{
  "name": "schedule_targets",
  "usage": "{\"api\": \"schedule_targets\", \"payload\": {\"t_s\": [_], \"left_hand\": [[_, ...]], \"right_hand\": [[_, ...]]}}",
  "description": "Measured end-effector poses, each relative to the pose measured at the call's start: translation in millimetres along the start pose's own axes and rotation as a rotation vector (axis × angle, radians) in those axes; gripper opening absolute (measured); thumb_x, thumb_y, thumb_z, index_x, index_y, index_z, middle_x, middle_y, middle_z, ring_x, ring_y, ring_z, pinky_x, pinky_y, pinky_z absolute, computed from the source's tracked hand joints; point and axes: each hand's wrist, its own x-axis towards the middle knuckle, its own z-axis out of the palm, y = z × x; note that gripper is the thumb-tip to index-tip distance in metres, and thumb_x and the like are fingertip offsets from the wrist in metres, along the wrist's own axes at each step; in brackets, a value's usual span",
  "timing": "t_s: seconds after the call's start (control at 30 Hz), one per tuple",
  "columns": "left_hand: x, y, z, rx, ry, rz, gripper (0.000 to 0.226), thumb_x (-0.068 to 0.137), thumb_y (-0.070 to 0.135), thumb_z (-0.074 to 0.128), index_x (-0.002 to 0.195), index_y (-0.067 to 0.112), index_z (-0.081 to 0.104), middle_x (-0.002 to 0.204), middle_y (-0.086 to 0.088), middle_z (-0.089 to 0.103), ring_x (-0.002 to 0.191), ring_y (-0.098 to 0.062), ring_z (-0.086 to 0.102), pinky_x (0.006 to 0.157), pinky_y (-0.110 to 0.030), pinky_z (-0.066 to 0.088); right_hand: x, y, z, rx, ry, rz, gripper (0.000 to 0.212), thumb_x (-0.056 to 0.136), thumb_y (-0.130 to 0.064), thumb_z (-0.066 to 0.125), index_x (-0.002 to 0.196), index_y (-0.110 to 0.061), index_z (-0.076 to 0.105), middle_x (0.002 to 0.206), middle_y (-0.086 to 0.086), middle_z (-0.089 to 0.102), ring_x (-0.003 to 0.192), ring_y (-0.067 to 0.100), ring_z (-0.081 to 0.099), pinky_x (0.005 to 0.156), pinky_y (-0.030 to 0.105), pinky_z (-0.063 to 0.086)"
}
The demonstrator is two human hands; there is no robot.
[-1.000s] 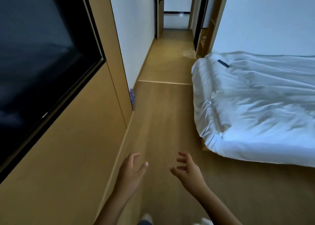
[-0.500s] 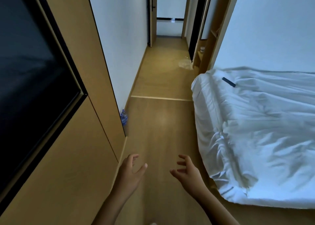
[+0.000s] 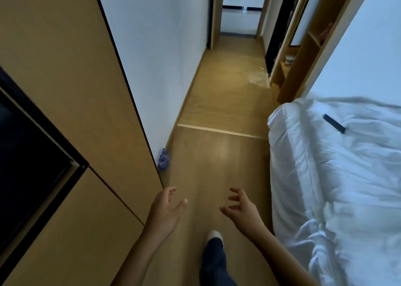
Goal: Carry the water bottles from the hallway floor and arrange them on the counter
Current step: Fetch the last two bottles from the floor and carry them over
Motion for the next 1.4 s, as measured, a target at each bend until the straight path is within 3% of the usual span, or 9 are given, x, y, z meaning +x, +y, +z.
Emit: {"api": "schedule_targets", "payload": {"t_s": [0.17, 0.33, 0.43, 0.6, 0.7, 0.8, 1.0, 1.07, 1.4], "left_hand": [[112.9, 44.5, 9.5, -0.019, 0.055, -0.049, 0.042, 0.090, 0.029, 0.067, 0.128, 0.020, 0.051, 0.130, 0.000, 0.054, 0.120, -0.009, 0.048, 0.090, -0.020, 0.038], [214.1, 80.6, 11.7, -0.055, 0.102, -0.060, 0.040, 0.090, 0.022, 0.067, 0.126, 0.014, 0.053, 0.124, 0.000, 0.058, 0.108, -0.003, 0.052, 0.074, -0.003, 0.036], [260.0, 93.0, 11.5, -0.075, 0.119, -0.063, 0.041, 0.091, 0.022, 0.066, 0.129, 0.014, 0.052, 0.125, 0.001, 0.059, 0.103, 0.000, 0.053, 0.079, -0.008, 0.039], [347.7, 102.6, 11.6, -0.066, 0.151, -0.125, 0.041, 0.091, 0.021, 0.065, 0.128, 0.015, 0.052, 0.130, -0.003, 0.057, 0.118, -0.015, 0.054, 0.100, -0.032, 0.044], [408.7, 101.3, 7.9, -0.115, 0.158, -0.158, 0.042, 0.091, 0.021, 0.065, 0.130, 0.015, 0.051, 0.131, -0.003, 0.056, 0.117, -0.014, 0.053, 0.097, -0.026, 0.042], [469.0, 99.1, -2.6, -0.136, 0.168, -0.201, 0.046, 0.092, 0.030, 0.064, 0.133, 0.018, 0.048, 0.129, -0.002, 0.055, 0.116, -0.016, 0.054, 0.102, -0.034, 0.044], [571.9, 98.5, -35.9, -0.150, 0.255, -0.257, 0.042, 0.091, 0.033, 0.064, 0.129, 0.022, 0.049, 0.129, 0.001, 0.053, 0.108, -0.012, 0.054, 0.088, -0.026, 0.044], [593.9, 98.4, -49.5, -0.146, 0.286, -0.280, 0.046, 0.091, 0.036, 0.064, 0.131, 0.023, 0.047, 0.136, 0.001, 0.050, 0.116, -0.015, 0.052, 0.093, -0.029, 0.045], [659.7, 82.2, -84.0, -0.176, 0.632, -0.520, 0.043, 0.090, 0.033, 0.065, 0.128, 0.020, 0.051, 0.137, -0.001, 0.053, 0.119, -0.018, 0.053, 0.094, -0.030, 0.044]], "right_hand": [[135.9, -44.6, -30.0, -0.024, -0.032, -0.029, 0.067, 0.086, -0.029, 0.073, 0.143, -0.026, 0.037, 0.126, -0.004, 0.053, 0.108, 0.013, 0.060, 0.085, 0.030, 0.057], [245.2, -84.5, -55.1, -0.051, -0.072, -0.084, 0.066, 0.086, -0.030, 0.074, 0.141, -0.027, 0.039, 0.122, -0.005, 0.054, 0.105, 0.012, 0.060, 0.076, 0.020, 0.050], [294.5, -99.9, -61.6, -0.074, -0.103, -0.084, 0.066, 0.086, -0.033, 0.073, 0.141, -0.030, 0.038, 0.120, -0.009, 0.052, 0.106, 0.012, 0.060, 0.081, 0.025, 0.054], [386.7, -125.0, -62.0, -0.133, -0.143, -0.085, 0.064, 0.084, -0.039, 0.073, 0.138, -0.035, 0.038, 0.115, -0.013, 0.051, 0.100, 0.007, 0.059, 0.073, 0.019, 0.050], [450.3, -147.8, -56.0, -0.157, -0.162, -0.088, 0.063, 0.083, -0.039, 0.074, 0.136, -0.037, 0.039, 0.111, -0.016, 0.051, 0.096, 0.003, 0.058, 0.072, 0.021, 0.050], [513.4, -180.8, -47.1, -0.188, -0.203, -0.101, 0.063, 0.085, -0.036, 0.074, 0.138, -0.033, 0.039, 0.114, -0.012, 0.052, 0.095, 0.002, 0.057, 0.068, 0.018, 0.047], [625.8, -256.0, -26.8, -0.244, -0.320, -0.166, 0.060, 0.088, -0.030, 0.072, 0.139, -0.027, 0.040, 0.120, -0.006, 0.054, 0.103, 0.012, 0.059, 0.071, 0.021, 0.048], [655.3, -274.1, -17.6, -0.249, -0.357, -0.178, 0.060, 0.088, -0.031, 0.072, 0.139, -0.027, 0.040, 0.121, -0.004, 0.055, 0.105, 0.015, 0.059, 0.073, 0.024, 0.049], [775.2, -331.9, 44.6, -0.355, -0.731, -0.268, 0.064, 0.088, -0.026, 0.073, 0.142, -0.021, 0.040, 0.129, 0.004, 0.056, 0.102, 0.014, 0.059, 0.069, 0.015, 0.047]]}}
